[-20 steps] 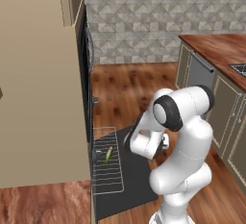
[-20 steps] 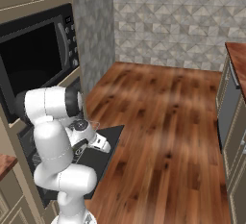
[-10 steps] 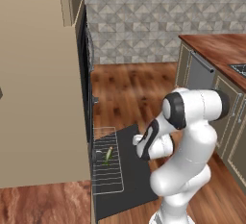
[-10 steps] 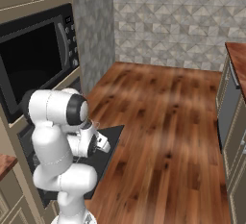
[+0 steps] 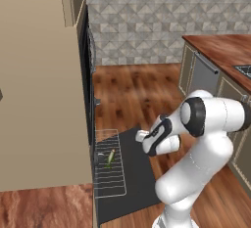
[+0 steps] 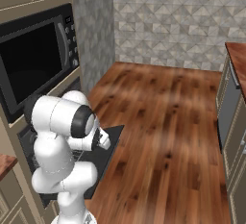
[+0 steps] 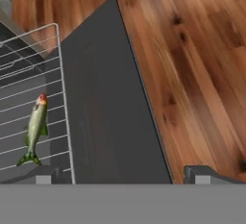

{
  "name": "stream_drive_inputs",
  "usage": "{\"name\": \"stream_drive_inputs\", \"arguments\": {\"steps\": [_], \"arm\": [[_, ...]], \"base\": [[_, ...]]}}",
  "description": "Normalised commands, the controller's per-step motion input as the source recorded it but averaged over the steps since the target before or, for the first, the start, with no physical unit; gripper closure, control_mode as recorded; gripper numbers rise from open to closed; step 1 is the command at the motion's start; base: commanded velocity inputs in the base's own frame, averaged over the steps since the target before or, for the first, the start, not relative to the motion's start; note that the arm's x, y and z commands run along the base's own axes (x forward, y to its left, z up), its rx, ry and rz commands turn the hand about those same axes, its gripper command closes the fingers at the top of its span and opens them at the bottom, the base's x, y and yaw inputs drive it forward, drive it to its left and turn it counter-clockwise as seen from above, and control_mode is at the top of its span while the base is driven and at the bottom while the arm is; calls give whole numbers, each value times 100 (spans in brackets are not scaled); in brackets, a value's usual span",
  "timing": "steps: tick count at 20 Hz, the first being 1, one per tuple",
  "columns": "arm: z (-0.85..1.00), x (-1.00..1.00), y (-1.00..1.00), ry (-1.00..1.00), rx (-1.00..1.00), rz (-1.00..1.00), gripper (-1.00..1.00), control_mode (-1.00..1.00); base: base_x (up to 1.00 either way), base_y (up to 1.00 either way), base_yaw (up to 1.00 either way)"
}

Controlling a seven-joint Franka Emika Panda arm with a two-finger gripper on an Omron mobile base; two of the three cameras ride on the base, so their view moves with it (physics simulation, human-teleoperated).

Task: Place the fish on the rack of the oven, and slide the rack back inside. Close the oven door.

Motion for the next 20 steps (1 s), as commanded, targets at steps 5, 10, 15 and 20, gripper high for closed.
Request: {"name": "stream_drive_inputs", "arguments": {"steps": [5,10,15,20], "arm": [[35,-28,0,-21,0,9,-100,-100],[1,-9,20,-14,-3,22,-100,-100],[0,0,30,-2,-6,33,-100,-100],[-18,-2,4,-1,-11,43,-100,-100]], "base": [[0,0,0],[0,0,0],[0,0,0],[0,0,0]]}}
